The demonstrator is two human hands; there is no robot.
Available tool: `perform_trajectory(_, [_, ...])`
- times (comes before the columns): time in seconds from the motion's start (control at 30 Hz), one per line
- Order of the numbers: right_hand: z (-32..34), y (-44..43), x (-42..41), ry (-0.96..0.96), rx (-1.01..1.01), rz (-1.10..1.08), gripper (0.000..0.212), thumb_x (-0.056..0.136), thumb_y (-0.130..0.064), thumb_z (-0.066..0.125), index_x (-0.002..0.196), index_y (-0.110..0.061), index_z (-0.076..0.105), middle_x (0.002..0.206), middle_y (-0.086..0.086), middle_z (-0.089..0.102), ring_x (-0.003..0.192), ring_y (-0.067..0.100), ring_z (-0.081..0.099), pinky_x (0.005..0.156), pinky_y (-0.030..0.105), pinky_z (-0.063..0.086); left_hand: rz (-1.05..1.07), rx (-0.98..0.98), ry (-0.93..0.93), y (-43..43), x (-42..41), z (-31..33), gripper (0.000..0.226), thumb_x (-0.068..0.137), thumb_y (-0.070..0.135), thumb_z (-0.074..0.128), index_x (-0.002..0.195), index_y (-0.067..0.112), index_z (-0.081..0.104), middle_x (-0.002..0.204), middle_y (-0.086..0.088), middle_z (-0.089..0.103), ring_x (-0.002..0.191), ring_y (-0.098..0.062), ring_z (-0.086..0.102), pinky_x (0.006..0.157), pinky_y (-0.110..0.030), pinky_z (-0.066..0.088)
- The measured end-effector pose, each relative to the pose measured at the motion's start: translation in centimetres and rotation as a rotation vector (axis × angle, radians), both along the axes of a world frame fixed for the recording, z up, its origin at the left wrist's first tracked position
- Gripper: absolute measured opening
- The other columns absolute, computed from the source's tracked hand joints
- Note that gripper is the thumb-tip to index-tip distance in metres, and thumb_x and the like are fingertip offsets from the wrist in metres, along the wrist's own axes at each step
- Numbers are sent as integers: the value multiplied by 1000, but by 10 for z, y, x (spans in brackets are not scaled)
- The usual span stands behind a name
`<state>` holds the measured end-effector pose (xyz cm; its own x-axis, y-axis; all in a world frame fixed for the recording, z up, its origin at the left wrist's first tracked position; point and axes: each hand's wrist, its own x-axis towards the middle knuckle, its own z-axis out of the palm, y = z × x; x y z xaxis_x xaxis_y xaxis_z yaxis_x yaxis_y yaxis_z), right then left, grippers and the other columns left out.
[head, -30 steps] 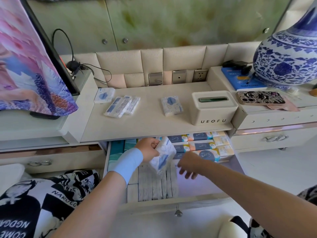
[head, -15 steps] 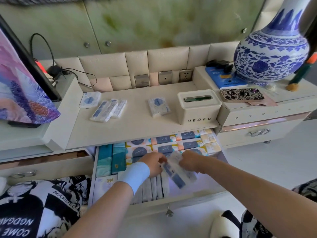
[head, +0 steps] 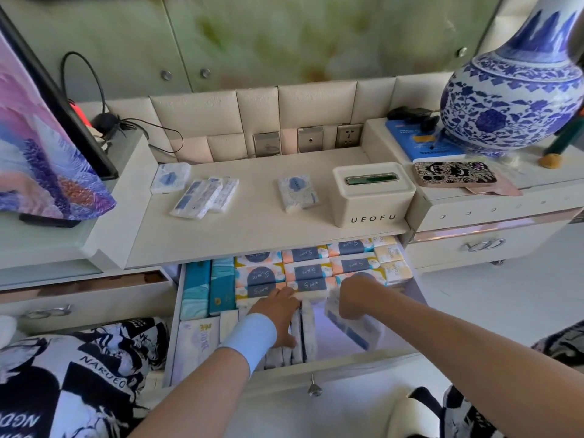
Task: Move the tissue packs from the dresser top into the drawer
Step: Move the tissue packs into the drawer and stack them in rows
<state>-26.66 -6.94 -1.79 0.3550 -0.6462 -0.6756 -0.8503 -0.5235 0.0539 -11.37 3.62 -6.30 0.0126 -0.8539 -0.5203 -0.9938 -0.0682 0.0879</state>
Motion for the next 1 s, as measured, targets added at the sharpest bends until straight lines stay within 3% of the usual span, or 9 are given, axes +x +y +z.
perform_trajectory(0.1, [-22,18,1,-141,228,-246,25,97,-14,47,117,-2,56,110,19,68,95,30,71,63,30,55,-1,-23,2,3,3,-4,99,78,48,75,154,18,19,162,-4,8,149,-26,8,118,-43,24])
perform_trajectory(0.2, [-47,28,6,-422,532,-618,18,98,-13,47,108,1,52,93,21,67,70,31,69,72,43,62,-12,8,-19,7,8,-9,113,76,55,75,156,20,4,164,-4,-4,151,-26,-4,122,-43,10])
perform_trajectory(0.33, [-44,28,5,-451,731,-642,28,101,-21,38,118,-4,51,114,19,63,84,32,68,84,45,58,-10,11,-51,14,13,-17,115,79,64,65,156,21,-9,163,-4,-19,150,-26,-15,122,-43,1])
perform_trajectory(0.47, [-52,24,5,-401,626,-659,38,97,-13,34,130,0,48,124,18,59,79,34,73,70,46,62,-13,-10,-81,19,14,-28,112,83,71,52,154,20,-17,160,-5,-28,148,-27,-21,121,-45,-4])
perform_trajectory(0.63, [-55,33,8,-444,701,-626,43,97,-17,29,127,-15,58,118,10,66,94,29,72,84,48,59,1,-62,-79,26,16,-35,92,94,67,34,154,22,-19,159,-2,-30,148,-23,-23,122,-42,-7])
perform_trajectory(0.8, [-53,30,13,-379,649,-486,41,101,-24,31,141,-28,41,130,6,58,100,22,67,77,41,59,-3,-54,-88,27,21,-35,90,95,67,31,155,19,-17,160,1,-28,149,-20,-21,122,-40,-4])
perform_trajectory(0.87, [-48,27,21,-250,488,-330,42,101,-21,36,141,-12,40,128,14,60,88,23,70,73,37,60,24,-28,-41,20,21,-24,87,95,65,34,157,20,-8,163,2,-20,150,-20,-13,123,-41,2])
perform_trajectory(0.93, [-35,20,31,-206,235,-223,33,98,-15,42,124,2,49,107,19,68,77,25,70,73,36,60,71,-52,36,7,25,-6,79,96,60,40,157,22,8,165,1,0,151,-23,2,121,-42,14])
perform_trajectory(1.0, [-18,6,42,-293,40,-159,25,94,-16,44,108,1,57,91,14,68,80,27,69,75,36,57,143,-135,119,-10,36,13,68,96,55,46,153,25,27,160,-2,22,146,-25,20,116,-41,26])
